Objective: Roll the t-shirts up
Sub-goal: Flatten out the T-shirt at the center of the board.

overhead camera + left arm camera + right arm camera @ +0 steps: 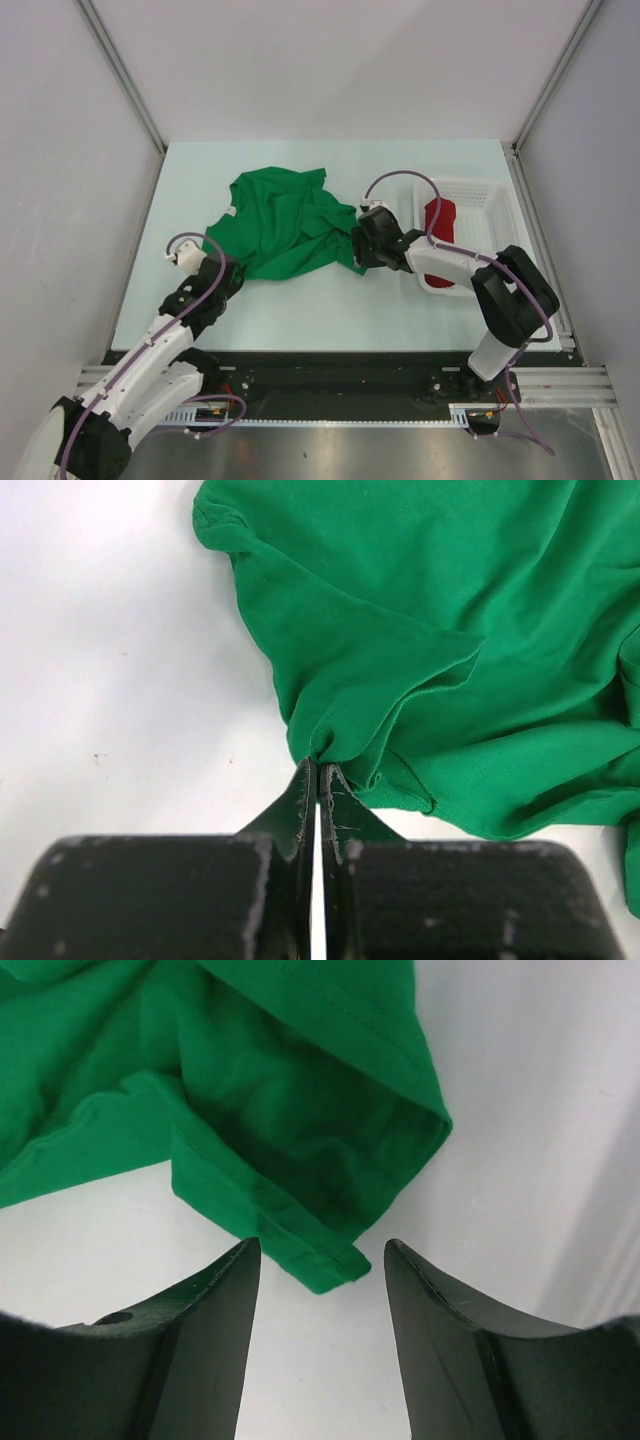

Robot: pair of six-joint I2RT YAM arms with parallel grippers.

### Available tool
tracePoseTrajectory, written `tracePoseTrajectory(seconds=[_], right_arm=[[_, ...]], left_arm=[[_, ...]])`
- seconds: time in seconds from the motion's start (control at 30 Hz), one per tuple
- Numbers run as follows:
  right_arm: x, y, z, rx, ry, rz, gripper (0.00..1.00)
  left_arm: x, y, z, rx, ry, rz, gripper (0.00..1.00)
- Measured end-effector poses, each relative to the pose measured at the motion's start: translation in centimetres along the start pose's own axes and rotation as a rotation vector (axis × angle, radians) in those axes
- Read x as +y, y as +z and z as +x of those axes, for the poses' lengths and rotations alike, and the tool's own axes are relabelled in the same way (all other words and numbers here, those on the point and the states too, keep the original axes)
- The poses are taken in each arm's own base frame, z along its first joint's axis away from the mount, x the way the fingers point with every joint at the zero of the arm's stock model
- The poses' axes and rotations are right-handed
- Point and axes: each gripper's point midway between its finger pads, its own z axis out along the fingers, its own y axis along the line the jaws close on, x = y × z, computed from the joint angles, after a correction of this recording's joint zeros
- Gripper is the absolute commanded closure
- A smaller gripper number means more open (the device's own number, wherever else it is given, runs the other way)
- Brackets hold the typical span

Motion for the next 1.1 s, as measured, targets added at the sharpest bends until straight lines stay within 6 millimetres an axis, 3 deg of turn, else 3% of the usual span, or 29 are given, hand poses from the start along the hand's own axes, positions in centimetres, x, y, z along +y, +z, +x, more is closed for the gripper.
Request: tracePoseTrajectory(seconds=[0.07, 0.2, 0.27, 0.37, 0.5, 0.63, 0.73, 0.8, 0.83, 0.9, 1.03, 1.1], right_arm=[[0.0, 0.7, 0.4, 0.012, -0.020, -0.004, 0.47], [0.1, 1.1, 0.6, 0.017, -0.044, -0.012, 0.68], [0.1, 1.1, 0.5, 0.015, -0.048, -0.017, 0.86], [0.2, 1.1, 0.6, 0.020, -0.053, -0.019, 1.00], [-0.2, 0.2, 0.4, 0.016, -0.052, -0.001, 1.00], [-1.0, -3.5, -1.8, -0.056, -0.045, 0.042, 1.00], [-0.9, -9.2, -6.4, -0.212, -0.026, 0.036, 1.00], [-0.2, -14.6, -10.4, -0.377, -0.004, 0.000, 1.00], [0.1, -16.7, -11.6, -0.434, 0.001, -0.020, 1.00], [0.7, -23.1, -14.2, -0.593, 0.016, -0.078, 1.00], [0.8, -35.2, -17.1, -0.854, 0.066, -0.208, 1.00], [0.5, -39.2, -17.7, -0.934, 0.084, -0.257, 1.00]], left_arm=[[0.0, 0.1, 0.0, 0.002, 0.006, 0.000, 1.00], [0.0, 0.1, 0.1, 0.006, 0.010, -0.002, 1.00], [0.0, 0.2, 0.0, 0.004, 0.013, -0.001, 1.00], [0.1, 0.3, -0.1, 0.002, 0.011, -0.007, 1.00], [0.0, 0.1, -1.1, -0.012, 0.018, -0.015, 1.00], [-2.0, -2.0, -5.1, -0.078, 0.012, 0.022, 1.00], [-4.1, -5.2, -9.4, -0.161, -0.013, 0.099, 1.00], [-5.6, -8.7, -13.1, -0.235, -0.046, 0.180, 1.00], [-6.0, -10.4, -14.7, -0.272, -0.061, 0.220, 1.00], [-6.5, -14.0, -17.6, -0.344, -0.093, 0.297, 1.00], [-6.1, -22.3, -23.0, -0.502, -0.166, 0.464, 1.00], [-5.9, -26.2, -25.2, -0.564, -0.198, 0.547, 1.00]])
